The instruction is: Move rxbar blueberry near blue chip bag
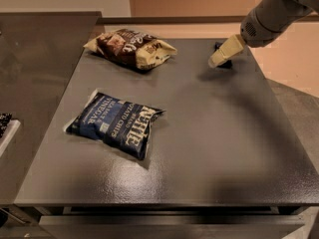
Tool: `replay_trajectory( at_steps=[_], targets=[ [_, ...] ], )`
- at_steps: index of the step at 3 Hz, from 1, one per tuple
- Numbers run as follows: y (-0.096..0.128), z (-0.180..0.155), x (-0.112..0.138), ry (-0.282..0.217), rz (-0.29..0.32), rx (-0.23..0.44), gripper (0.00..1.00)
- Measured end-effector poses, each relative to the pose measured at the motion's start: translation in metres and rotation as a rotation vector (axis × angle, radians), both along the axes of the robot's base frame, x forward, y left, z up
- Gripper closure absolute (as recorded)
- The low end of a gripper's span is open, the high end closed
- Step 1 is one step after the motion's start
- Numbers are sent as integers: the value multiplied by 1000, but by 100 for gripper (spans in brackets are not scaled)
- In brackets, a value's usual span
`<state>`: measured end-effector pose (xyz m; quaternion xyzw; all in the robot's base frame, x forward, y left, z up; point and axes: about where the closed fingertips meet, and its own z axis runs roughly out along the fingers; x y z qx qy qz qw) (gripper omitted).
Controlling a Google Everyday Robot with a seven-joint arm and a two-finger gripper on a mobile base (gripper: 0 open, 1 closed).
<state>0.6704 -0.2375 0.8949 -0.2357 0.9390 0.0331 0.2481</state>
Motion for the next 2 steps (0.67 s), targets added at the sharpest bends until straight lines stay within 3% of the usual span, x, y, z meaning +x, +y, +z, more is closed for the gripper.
replay_trajectory(
  at_steps=[1,2],
  targets=[
    [-1,-10,13,40,-77,-18,0],
    [0,-15,22,43,-145,-27,0]
  ],
)
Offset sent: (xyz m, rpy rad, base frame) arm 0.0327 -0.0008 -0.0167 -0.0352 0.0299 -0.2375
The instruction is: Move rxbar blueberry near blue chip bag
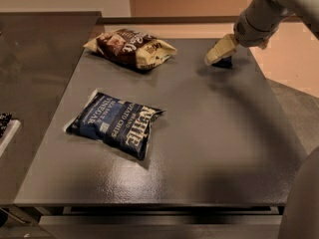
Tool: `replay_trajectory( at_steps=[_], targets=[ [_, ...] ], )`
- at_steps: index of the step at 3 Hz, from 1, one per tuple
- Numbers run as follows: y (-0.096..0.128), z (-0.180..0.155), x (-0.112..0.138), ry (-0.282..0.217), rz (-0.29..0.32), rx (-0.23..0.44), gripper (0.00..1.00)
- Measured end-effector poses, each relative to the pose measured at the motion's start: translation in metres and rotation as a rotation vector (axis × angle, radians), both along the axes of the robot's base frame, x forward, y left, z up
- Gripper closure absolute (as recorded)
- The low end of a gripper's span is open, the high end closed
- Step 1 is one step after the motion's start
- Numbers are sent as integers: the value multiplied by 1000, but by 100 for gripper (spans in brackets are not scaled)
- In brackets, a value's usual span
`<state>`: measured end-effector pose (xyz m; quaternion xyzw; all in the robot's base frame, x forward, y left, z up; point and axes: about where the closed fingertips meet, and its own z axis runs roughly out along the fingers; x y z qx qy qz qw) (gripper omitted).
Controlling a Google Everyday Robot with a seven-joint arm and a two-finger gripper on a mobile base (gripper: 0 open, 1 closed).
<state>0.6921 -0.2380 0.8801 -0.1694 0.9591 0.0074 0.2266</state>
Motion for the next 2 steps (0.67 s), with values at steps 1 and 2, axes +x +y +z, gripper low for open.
replay_trajectory(
  at_steps=[1,2],
  targets=[
    [1,-8,6,-38,-42,1,0],
    [3,-17,15,-68,-74,-2,0]
  ],
)
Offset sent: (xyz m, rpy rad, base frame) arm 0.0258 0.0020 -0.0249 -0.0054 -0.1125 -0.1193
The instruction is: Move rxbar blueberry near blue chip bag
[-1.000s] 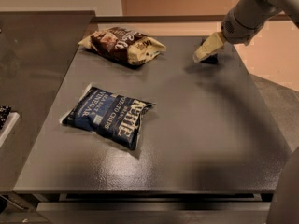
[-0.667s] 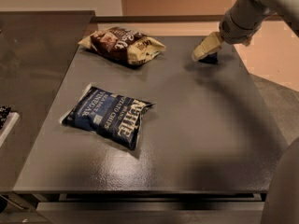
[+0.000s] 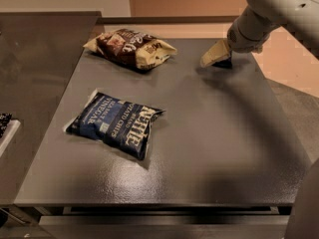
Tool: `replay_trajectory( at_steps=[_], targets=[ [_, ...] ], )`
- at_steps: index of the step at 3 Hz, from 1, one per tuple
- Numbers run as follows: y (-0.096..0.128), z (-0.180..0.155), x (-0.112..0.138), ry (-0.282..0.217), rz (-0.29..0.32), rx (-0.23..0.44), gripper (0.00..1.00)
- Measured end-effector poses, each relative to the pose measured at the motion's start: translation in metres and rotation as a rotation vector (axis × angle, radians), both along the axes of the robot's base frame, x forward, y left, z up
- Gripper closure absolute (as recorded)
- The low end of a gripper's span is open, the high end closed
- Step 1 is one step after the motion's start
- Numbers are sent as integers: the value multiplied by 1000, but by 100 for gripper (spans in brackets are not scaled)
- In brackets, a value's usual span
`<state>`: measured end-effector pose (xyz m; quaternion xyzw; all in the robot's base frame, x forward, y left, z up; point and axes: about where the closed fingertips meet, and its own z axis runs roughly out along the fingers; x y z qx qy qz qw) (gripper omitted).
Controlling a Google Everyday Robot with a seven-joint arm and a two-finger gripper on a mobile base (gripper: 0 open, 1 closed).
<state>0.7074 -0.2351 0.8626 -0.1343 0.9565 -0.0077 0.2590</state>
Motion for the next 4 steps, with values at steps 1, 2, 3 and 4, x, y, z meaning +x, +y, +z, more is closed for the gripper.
replay_trajectory(
  at_steps=[1,2,3,4],
  targets=[
    [0,-9,11,-29,-20,6,0],
    [-1,-16,21,-49,-44,31,0],
    [-2,-18,31,-56,-56,52,0],
    [-4,-21,37,-44,-69,50,0]
  ],
)
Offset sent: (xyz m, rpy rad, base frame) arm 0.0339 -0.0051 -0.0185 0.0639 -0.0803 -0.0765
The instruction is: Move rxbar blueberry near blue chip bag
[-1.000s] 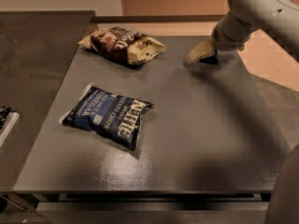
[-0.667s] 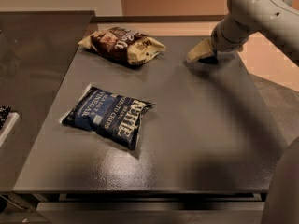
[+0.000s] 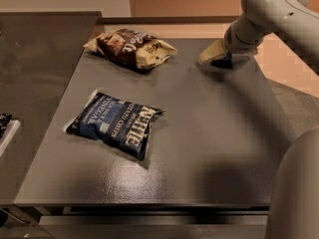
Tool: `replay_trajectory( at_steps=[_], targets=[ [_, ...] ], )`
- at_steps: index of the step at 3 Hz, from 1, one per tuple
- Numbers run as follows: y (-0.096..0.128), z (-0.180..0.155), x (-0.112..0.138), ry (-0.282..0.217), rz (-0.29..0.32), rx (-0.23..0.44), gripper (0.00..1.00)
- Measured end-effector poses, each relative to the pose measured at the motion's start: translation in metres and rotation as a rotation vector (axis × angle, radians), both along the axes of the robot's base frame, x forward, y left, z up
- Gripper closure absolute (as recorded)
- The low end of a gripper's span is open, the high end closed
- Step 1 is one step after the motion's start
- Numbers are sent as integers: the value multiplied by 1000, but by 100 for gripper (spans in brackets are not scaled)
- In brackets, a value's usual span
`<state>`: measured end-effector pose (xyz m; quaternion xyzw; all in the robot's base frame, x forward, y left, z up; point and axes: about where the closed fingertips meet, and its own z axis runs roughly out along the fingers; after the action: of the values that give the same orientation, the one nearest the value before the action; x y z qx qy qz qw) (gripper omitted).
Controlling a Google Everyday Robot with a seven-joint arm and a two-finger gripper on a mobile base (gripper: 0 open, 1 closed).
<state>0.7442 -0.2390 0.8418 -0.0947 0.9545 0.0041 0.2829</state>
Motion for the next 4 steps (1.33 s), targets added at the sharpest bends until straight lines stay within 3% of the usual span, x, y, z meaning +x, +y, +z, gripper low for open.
replay_trajectory(
  at_steps=[2,4],
  targets=[
    [-6,-10,11,39,-19,-5,0],
    [-5,-15,17,55,0,-13,40]
  ],
)
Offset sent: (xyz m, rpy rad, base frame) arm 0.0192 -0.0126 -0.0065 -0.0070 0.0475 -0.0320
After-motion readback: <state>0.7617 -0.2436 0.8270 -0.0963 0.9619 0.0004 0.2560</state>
